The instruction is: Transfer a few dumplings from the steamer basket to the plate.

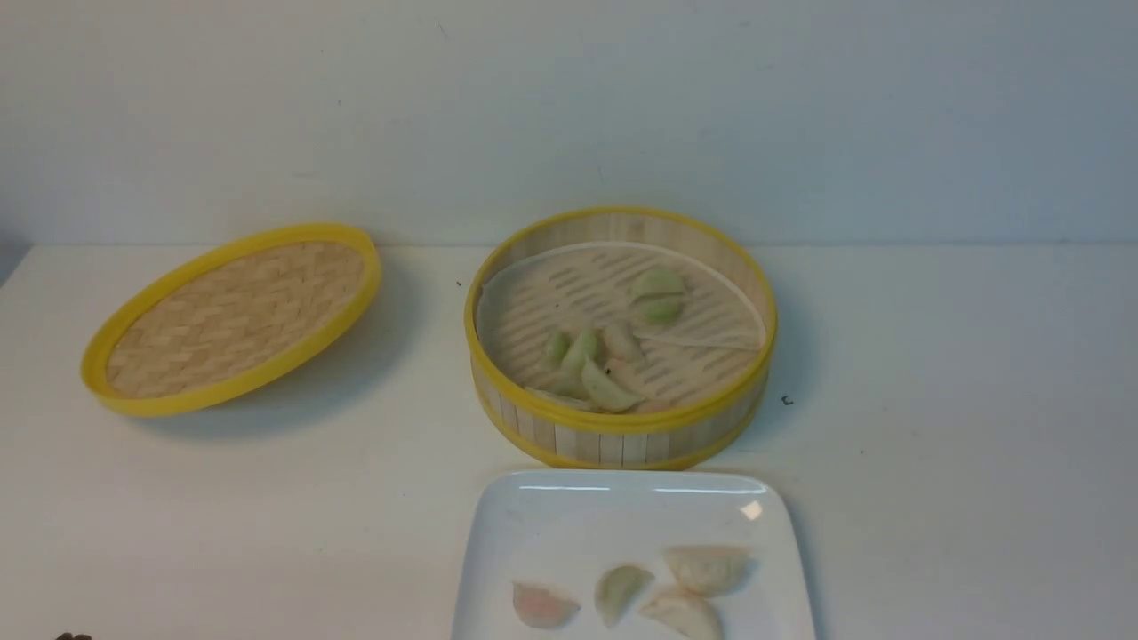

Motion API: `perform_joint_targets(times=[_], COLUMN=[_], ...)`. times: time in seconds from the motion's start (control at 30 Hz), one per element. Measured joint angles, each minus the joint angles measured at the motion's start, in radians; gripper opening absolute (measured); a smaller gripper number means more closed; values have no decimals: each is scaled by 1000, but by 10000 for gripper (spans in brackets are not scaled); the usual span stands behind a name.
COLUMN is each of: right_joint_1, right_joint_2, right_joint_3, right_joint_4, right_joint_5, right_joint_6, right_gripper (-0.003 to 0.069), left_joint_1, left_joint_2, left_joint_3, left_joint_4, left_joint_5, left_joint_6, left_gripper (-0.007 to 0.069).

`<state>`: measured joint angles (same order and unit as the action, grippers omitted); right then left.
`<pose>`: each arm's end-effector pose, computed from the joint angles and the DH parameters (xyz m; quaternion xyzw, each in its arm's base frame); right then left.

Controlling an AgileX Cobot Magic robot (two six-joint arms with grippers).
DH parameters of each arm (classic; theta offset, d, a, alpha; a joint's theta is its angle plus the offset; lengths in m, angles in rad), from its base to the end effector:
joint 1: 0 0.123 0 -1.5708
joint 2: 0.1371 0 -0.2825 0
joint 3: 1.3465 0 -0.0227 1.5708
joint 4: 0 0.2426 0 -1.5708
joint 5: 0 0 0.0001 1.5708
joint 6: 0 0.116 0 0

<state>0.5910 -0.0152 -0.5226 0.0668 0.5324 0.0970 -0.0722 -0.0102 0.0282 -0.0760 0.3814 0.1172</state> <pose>0.0132 0.0136 0.3284 -0.1580 0.6545 0.2799 0.6844 0.0702 -0.0084 0.1626 0.0563 0.8061 -0.0189 0.5887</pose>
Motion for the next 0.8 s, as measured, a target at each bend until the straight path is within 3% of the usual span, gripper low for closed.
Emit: perform_joint_targets(times=[0.1, 0.17, 0.47, 0.63, 0.8], right_joint_1=[-13, -74, -465, -565, -582], right_joint_2=[-1, -2, -2, -1, -1], right_joint_3=[74, 141, 479, 539, 542], right_joint_4=[-44, -85, -119, -119, -119], right_joint_5=[-31, -47, -54, -122, -131], right_joint_6=[-8, -10, -12, -12, -12], right_gripper=[-15, -15, -15, -15, -15], left_joint_1=[0, 0, 0, 0, 0], left_joint_2=[0, 0, 0, 0, 0], left_joint_3=[0, 0, 0, 0, 0], left_joint_4=[-1, -1, -1, -1, -1], left_joint_5=[0, 0, 0, 1, 1], left_joint_6=[0, 0, 0, 0, 0], left_gripper=[-6, -6, -6, -6, -6])
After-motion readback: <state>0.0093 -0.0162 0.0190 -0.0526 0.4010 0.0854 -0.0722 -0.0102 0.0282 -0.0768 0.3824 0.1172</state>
